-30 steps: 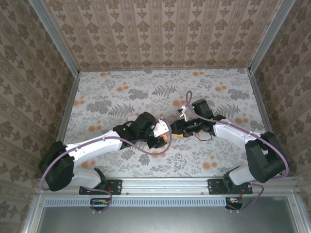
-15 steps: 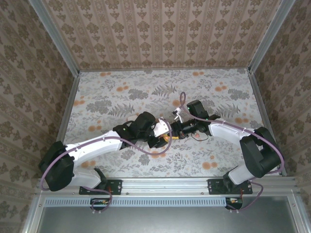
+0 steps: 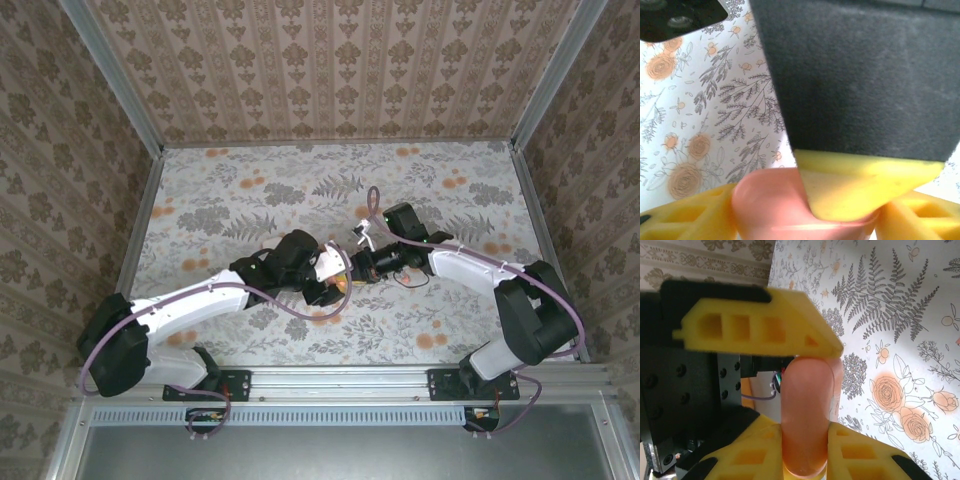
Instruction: Insert the wireless bluetooth earbuds into the charging case
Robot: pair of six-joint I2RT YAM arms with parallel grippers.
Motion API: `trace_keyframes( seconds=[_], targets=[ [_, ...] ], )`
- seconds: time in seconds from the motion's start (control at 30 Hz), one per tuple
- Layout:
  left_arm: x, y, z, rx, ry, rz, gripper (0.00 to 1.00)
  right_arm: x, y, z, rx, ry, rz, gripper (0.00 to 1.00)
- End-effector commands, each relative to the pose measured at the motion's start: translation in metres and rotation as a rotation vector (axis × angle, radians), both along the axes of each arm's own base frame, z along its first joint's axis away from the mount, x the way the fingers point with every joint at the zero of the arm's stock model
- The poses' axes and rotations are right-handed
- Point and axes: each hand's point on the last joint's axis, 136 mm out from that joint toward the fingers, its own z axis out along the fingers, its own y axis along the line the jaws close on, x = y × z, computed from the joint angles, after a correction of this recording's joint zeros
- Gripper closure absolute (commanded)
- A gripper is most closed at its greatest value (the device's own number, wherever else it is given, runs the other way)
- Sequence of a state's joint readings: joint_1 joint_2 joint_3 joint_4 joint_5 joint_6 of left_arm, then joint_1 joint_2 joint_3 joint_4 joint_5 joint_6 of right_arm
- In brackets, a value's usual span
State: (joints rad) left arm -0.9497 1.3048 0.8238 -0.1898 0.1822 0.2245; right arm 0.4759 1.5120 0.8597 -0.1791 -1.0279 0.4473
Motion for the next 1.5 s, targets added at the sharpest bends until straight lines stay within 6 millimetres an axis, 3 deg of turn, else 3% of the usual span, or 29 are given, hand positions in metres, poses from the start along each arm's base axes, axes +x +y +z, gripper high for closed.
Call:
trace_keyframes(
  seconds=[0.0,0.1,0.27,0.43,0.7,0.87,1.13,1.47],
  targets=[
    [-0.002,0.001,0.011,-0.061,0.017,-0.001,0.3,-0.004,-0.006,0.018,-0.021,-0.126,0.053,0.77],
    [-0.004,0.003,0.022,-0.138,0.048,-0.005,0.28,0.0,-0.024,0.018,-0.108,-0.221,0.051,0.76],
    [-0.016,0.009,0.037,-0.269,0.089,-0.086,0.26,0.01,-0.042,0.042,-0.106,-0.424,0.063,0.78],
    [-0.03,0.01,0.051,-0.362,0.064,-0.206,0.27,-0.002,-0.047,0.054,-0.086,-0.618,0.193,0.77],
    [-0.042,0.006,0.051,-0.374,0.075,-0.311,0.28,-0.032,-0.048,0.073,0.03,-0.923,0.426,0.83],
    [-0.045,0.004,0.056,-0.389,0.009,-0.375,0.31,-0.045,-0.043,0.077,0.112,-0.935,0.494,0.85],
    [-0.044,0.006,0.072,-0.393,-0.138,-0.432,0.38,-0.056,-0.032,0.065,0.137,-0.908,0.576,0.86],
    [-0.065,0.002,0.075,-0.369,-0.039,-0.581,0.56,-0.054,-0.026,0.058,0.13,-0.888,0.62,0.86]
  ],
)
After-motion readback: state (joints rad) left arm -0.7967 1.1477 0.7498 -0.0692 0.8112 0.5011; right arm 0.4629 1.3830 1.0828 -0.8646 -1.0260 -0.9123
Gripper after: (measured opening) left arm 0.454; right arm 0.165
